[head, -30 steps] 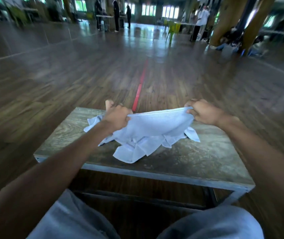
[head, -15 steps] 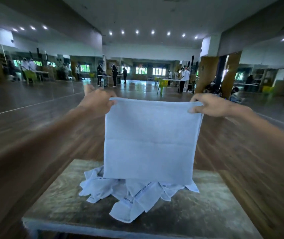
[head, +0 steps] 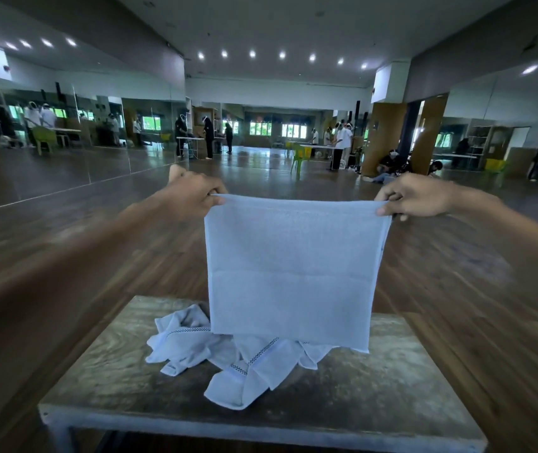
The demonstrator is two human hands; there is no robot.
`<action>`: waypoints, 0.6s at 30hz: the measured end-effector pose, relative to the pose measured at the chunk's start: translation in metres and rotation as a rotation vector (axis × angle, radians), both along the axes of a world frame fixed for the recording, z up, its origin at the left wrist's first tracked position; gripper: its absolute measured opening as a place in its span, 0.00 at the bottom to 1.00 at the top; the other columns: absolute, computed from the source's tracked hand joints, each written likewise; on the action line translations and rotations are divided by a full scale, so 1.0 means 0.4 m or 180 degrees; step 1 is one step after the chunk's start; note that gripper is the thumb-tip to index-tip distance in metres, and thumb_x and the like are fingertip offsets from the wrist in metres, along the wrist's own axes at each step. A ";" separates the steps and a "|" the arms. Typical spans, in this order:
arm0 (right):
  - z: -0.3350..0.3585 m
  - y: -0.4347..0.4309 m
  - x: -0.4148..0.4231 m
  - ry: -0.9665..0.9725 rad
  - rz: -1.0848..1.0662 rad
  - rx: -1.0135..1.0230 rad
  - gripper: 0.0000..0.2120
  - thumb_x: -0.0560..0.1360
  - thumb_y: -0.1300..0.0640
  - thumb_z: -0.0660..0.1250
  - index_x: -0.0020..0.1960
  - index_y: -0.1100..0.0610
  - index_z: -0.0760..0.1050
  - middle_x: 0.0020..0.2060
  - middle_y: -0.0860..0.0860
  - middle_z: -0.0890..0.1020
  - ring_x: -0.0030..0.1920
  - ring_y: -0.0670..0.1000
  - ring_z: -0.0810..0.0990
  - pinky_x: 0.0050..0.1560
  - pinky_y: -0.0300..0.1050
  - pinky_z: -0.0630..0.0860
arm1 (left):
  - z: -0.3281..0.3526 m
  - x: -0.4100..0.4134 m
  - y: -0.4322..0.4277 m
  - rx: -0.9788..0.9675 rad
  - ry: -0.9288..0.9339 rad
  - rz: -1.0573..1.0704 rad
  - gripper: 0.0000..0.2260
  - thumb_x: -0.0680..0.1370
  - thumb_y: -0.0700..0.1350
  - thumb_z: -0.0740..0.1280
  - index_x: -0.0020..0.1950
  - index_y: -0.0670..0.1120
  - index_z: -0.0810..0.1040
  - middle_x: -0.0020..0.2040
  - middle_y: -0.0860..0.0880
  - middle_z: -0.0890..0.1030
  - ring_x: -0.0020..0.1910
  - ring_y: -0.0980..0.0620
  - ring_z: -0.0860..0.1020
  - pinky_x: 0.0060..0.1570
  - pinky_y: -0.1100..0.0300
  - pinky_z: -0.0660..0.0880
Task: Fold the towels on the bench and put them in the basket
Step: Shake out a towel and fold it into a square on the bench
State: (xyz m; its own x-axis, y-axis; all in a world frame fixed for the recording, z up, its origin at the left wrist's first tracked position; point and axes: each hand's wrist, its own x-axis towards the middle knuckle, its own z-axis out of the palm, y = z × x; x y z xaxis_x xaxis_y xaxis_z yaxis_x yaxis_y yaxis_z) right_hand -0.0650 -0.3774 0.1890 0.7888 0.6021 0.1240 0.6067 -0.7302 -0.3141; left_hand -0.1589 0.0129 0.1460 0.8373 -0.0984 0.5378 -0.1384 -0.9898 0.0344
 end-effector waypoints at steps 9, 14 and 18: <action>-0.156 0.020 0.074 0.0552 -0.0035 -0.0439 0.07 0.78 0.58 0.65 0.47 0.53 0.82 0.40 0.49 0.85 0.37 0.42 0.81 0.38 0.39 0.72 | -0.145 0.074 0.015 -0.0309 0.0804 -0.0093 0.07 0.80 0.48 0.62 0.51 0.52 0.79 0.46 0.53 0.82 0.52 0.55 0.76 0.56 0.54 0.55; -0.339 0.062 0.176 0.0629 -0.0305 -0.0353 0.04 0.76 0.65 0.65 0.47 0.62 0.79 0.39 0.56 0.82 0.36 0.47 0.80 0.31 0.28 0.70 | -0.317 0.150 0.014 -0.0262 0.1025 0.0104 0.06 0.79 0.47 0.62 0.51 0.52 0.78 0.44 0.57 0.80 0.47 0.57 0.73 0.46 0.58 0.51; -0.488 0.084 0.227 0.0233 -0.0584 -0.0331 0.04 0.74 0.61 0.69 0.42 0.54 0.78 0.38 0.54 0.81 0.40 0.53 0.78 0.37 0.38 0.70 | -0.443 0.202 0.021 -0.0192 0.1065 0.0272 0.06 0.78 0.46 0.60 0.50 0.54 0.77 0.43 0.57 0.83 0.49 0.56 0.77 0.50 0.56 0.53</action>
